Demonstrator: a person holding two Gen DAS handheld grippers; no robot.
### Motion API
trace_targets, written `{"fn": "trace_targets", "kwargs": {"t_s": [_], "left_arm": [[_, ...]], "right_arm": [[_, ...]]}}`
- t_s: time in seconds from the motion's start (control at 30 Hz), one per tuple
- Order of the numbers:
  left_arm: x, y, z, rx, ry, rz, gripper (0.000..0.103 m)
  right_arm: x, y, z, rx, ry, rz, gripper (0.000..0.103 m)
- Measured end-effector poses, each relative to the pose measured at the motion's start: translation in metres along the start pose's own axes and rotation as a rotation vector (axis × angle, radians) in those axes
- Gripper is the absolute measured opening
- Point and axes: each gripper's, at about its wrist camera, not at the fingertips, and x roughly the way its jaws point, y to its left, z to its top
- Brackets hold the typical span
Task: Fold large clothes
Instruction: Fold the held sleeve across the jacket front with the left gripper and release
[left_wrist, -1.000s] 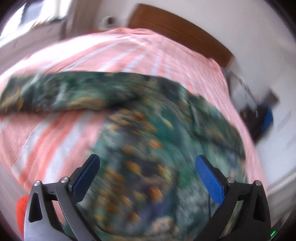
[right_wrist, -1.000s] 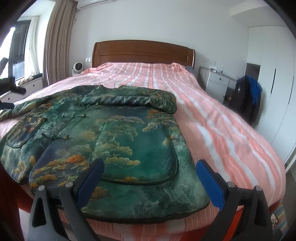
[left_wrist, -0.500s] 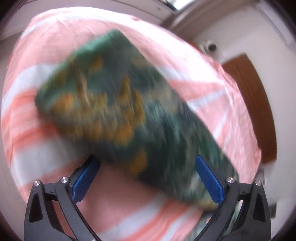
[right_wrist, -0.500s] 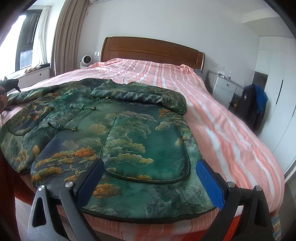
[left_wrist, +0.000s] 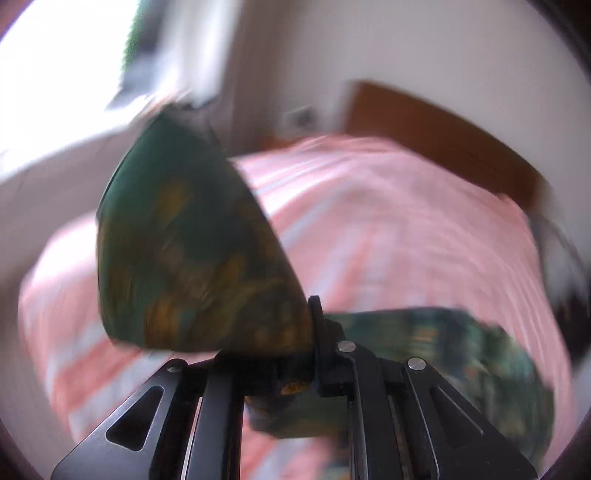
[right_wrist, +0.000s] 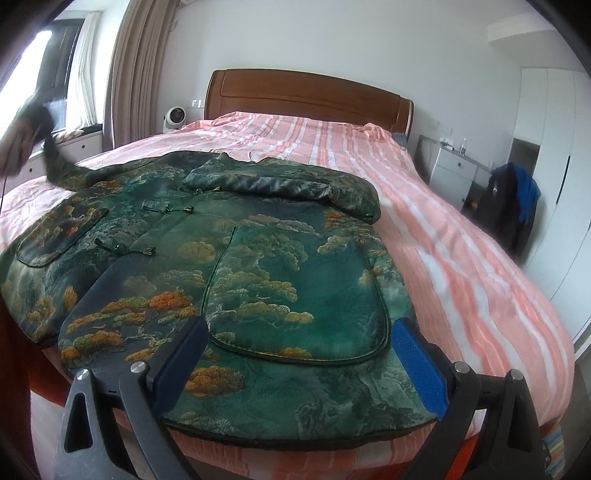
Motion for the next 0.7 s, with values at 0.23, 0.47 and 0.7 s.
{"fn": "trace_targets", "kwargs": {"t_s": [0.23, 0.47, 0.7], "left_arm": [[-0.035, -0.23, -0.051, 0.522, 0.059, -0.343, 0.024], [0.017, -0.279, -0.188, 0.787, 0.363, -0.275, 0.082], [-0.009, -0.211, -0.161, 0.682, 0.329, -0.295, 0.094]], "right_arm": [[-0.006, -0.013, 0.0, 0.057, -0.017, 0.008, 0.098], [-0.017, -0.025, -0.001, 0.097, -0.045, 0.014, 0.098], [-0.016, -0.035, 0.0, 0.138, -0.049, 0.033, 0.098]]}}
